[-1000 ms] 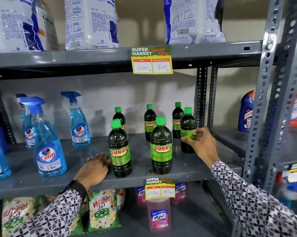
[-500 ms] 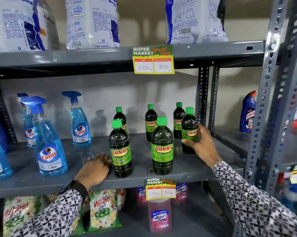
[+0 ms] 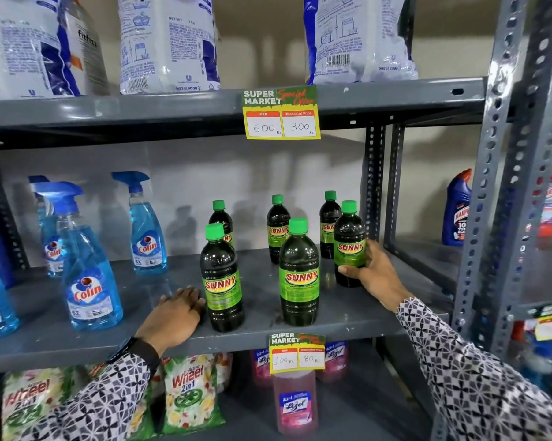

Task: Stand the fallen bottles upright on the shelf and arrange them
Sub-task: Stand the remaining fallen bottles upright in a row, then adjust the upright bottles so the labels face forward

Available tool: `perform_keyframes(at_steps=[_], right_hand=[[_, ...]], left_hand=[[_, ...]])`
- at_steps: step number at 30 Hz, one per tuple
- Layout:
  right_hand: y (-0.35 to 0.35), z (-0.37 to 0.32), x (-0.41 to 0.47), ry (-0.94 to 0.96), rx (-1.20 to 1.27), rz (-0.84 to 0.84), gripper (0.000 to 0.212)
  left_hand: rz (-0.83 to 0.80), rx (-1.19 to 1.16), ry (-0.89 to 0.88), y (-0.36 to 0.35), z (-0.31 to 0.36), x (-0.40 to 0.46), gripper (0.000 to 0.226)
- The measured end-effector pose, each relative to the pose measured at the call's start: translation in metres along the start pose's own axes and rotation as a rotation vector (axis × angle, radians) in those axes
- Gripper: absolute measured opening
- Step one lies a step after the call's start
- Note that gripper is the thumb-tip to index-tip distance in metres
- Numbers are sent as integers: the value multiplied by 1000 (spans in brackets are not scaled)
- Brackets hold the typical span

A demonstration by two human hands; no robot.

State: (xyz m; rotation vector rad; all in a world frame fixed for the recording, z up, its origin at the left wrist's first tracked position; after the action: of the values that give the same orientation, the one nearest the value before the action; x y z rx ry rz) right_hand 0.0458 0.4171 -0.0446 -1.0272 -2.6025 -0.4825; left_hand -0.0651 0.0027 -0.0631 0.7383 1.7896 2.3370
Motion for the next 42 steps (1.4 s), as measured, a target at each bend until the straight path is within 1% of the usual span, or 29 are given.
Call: perform_keyframes(at_steps=[3,5,8,13,14,17,18,21,22,24,25,26,28,29,30,32,34,35,37,39,42], right_hand=[[9,-11,-11,-18,26,-71,71],[19,-13,-19,-14,36,-101,66],[34,-12,-33,11,47,-140,73],[52,-7,-51,58,85,-168,106],[54,-6,-53,59,84,-163,106],[55,-2,-55,61,96,-154,90],[55,-2,-56,58,101,-153,90],[55,-7,-61,52,109,-162,105],[55,-10,-64,56,100,-160,105],[57,-16,-73,76,80,-106,91],[58,-20,-79,98,73,-34,81],[60,-24,-86,128,65,83,70],[61,-32,-105,189,33,384,41],[57,-38,-117,220,17,477,28],[49,-45,-128,258,4,508,19],[26,-60,-147,333,-11,463,15],[-5,-72,-164,377,-7,349,19],[-25,-77,-172,384,-13,263,22],[-65,-86,-184,355,-16,69,31],[-103,-91,-188,306,-24,-90,52],[-141,-96,-177,227,-75,-212,81]], left_hand=[[16,26,-23,1,1,1,48],[13,70,-45,2,2,1,49],[-7,114,-61,-2,-2,2,51],[-13,70,13,7,10,-5,49],[-11,70,17,10,14,-7,48],[-8,81,23,15,19,-10,45],[-6,92,18,16,20,-11,45],[-3,90,18,18,23,-14,45],[12,63,24,19,24,-15,44],[90,-67,85,23,22,-16,37],[156,-144,122,25,21,-19,33],[235,-210,156,29,20,-22,30],[400,-328,190,32,19,-31,29],[463,-422,203,32,19,-36,30],[501,-534,219,32,20,-42,32],[497,-777,242,28,18,-47,33],[425,-1003,250,27,20,-52,39],[386,-1082,254,29,21,-55,42],[322,-1144,224,35,25,-58,49],[268,-1143,158,38,27,-56,53],[179,-1139,80,36,24,-52,54]])
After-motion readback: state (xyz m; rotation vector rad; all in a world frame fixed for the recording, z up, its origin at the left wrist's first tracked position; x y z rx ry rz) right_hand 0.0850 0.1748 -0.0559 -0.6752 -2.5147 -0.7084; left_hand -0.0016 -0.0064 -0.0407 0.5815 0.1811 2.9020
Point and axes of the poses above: each hand's wrist, its own x-axis towards the middle knuckle, its own y-axis out of the back of the hand, z = x × y, the point moved 3 cm from there along x, towards the middle knuckle, and after that the axes turned 12 degrees about z, right-handed, at the moved point
